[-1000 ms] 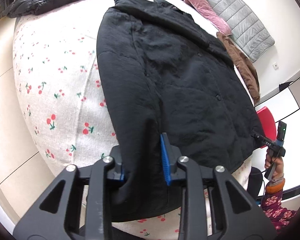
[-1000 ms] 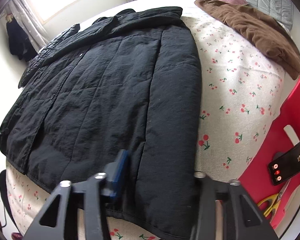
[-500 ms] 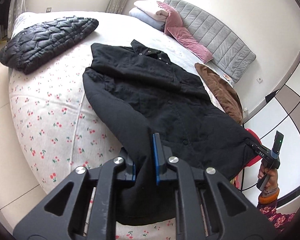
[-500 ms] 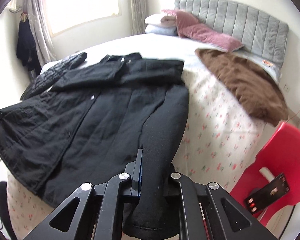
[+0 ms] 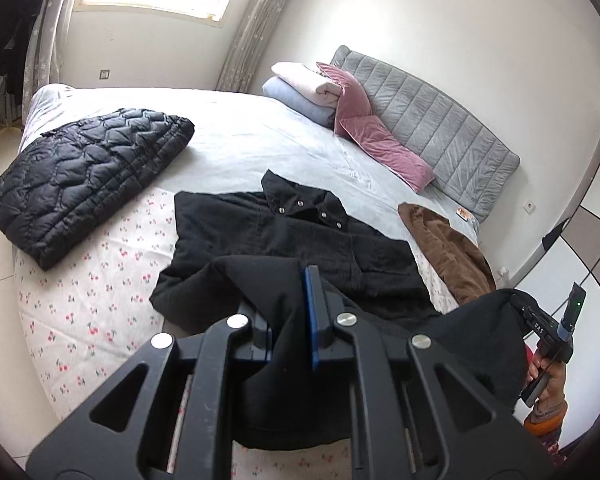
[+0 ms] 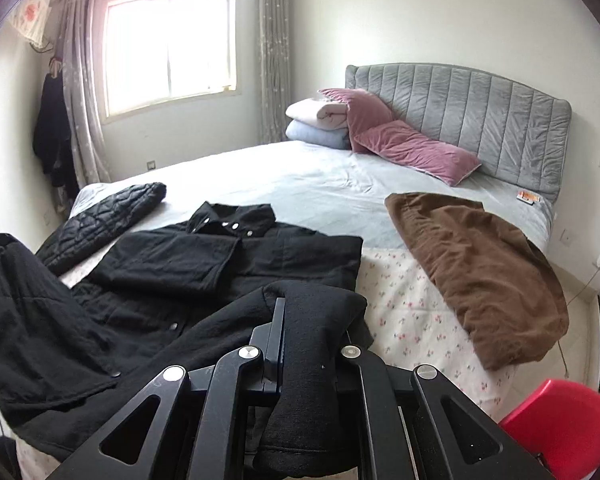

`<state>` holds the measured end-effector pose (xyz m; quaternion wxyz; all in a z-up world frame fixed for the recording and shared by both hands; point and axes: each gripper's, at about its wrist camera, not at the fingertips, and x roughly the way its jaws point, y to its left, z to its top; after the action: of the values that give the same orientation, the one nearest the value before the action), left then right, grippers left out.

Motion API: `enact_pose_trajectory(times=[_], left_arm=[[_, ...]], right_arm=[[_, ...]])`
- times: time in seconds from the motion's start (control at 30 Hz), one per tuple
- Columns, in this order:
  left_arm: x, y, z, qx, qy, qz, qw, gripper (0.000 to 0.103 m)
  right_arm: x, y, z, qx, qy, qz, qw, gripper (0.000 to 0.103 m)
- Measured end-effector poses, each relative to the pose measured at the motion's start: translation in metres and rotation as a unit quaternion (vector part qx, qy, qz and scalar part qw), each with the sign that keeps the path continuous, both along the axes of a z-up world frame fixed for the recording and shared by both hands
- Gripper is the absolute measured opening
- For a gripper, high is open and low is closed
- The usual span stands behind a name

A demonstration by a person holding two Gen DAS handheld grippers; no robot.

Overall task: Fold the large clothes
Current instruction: 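Grasp the hem with the left tool while the right tool grasps the hem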

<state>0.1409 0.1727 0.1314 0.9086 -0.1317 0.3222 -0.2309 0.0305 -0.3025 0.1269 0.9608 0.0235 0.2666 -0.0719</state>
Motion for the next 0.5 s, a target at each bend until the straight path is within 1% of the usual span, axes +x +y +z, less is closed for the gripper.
enact_pose_trajectory(times=[0.13, 0.23, 0.27, 0.3, 0.37, 0.4, 0.5], left_arm=[[0.058, -0.011, 0.005, 0.001, -0.013, 0.045, 0.9989, 0.014], [0.113, -0.021, -0.004, 0.016, -0.014, 0.083, 0.9964, 0.014], [0.126, -0.023, -0.008, 0.019, -0.014, 0.092, 0.9955, 0.014], [0.148, -0.027, -0.015, 0.022, -0.012, 0.103, 0.9944, 0.014], [0.176, -0.035, -0.030, 0.023, -0.004, 0.112, 0.9934, 0.014], [0.197, -0.042, -0.041, 0.028, 0.005, 0.121, 0.9923, 0.014], [0.237, -0.061, -0.073, 0.045, 0.022, 0.144, 0.9883, 0.014]], right_arm=[[0.060, -0.022, 0.000, -0.005, -0.011, -0.033, 0.999, 0.009], [0.106, -0.044, -0.011, 0.004, -0.015, -0.054, 0.998, 0.009], [0.117, -0.051, -0.015, 0.007, -0.016, -0.059, 0.998, 0.009], [0.135, -0.058, -0.021, 0.010, -0.013, -0.064, 0.998, 0.009], [0.166, -0.067, -0.035, 0.019, -0.009, -0.065, 0.998, 0.009], [0.184, -0.071, -0.044, 0.021, -0.002, -0.066, 0.998, 0.009], [0.230, -0.075, -0.077, 0.013, 0.026, -0.073, 0.997, 0.009]])
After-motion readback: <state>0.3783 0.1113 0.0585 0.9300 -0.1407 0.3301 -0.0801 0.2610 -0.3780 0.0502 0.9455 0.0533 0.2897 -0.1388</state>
